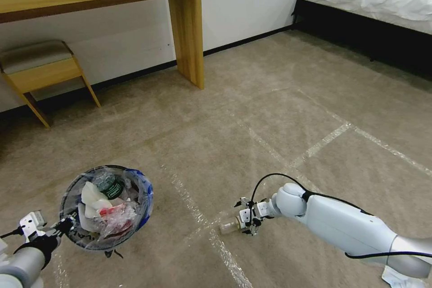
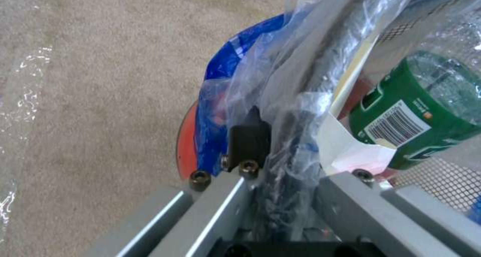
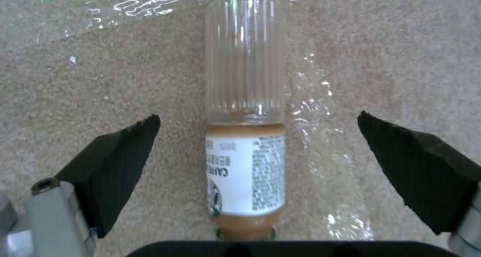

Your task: Pick up the trash bin and place the garbage on the floor into it.

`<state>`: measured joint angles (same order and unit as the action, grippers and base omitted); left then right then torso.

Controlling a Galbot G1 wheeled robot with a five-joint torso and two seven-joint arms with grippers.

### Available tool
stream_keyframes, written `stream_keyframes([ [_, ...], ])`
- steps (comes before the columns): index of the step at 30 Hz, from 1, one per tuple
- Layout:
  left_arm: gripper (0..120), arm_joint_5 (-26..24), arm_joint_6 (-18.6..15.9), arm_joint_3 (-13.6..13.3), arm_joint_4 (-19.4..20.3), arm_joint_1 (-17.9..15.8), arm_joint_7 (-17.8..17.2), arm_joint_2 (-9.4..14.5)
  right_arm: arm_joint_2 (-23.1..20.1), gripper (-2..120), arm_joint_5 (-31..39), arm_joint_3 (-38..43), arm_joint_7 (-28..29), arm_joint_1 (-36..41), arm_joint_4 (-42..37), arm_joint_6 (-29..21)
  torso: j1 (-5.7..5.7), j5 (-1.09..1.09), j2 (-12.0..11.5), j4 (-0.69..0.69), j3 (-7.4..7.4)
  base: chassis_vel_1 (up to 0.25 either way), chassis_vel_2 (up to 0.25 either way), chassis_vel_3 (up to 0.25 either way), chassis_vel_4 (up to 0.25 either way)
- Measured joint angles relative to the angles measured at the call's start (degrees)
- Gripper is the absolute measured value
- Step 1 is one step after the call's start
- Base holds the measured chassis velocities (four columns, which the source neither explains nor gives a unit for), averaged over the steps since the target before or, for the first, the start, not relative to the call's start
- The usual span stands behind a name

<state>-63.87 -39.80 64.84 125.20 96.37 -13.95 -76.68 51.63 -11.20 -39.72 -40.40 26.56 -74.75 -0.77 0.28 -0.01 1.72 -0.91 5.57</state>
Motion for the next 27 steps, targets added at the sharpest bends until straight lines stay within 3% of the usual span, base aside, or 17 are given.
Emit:
stream_keyframes([
  [10, 0, 0.0, 0.0, -0.3, 0.4, 0.3, 0.0, -0.2, 4.2, 100, -0.3, 1.0, 0.7, 0.7, 9.0, 5.6, 0.00, 0.01, 0.0, 0.00, 0.00, 0.000, 0.000, 0.000, 0.000],
  [22, 0, -0.2, 0.0, -0.1, 1.4, 0.9, 0.0, -0.2, 8.3, 99, -0.5, 1.6, 2.7, 0.0, 15.7, 8.6, 0.00, 0.01, 0.0, 0.00, 0.00, 0.000, 0.000, 0.000, 0.000],
  [27, 0, -0.2, 0.0, 0.0, 1.5, 0.9, -0.1, -0.1, 9.1, 90, -0.6, 1.6, 3.1, 0.3, 17.0, 9.0, 0.00, 0.01, 0.0, 0.00, 0.00, 0.000, 0.000, 0.000, 0.000],
])
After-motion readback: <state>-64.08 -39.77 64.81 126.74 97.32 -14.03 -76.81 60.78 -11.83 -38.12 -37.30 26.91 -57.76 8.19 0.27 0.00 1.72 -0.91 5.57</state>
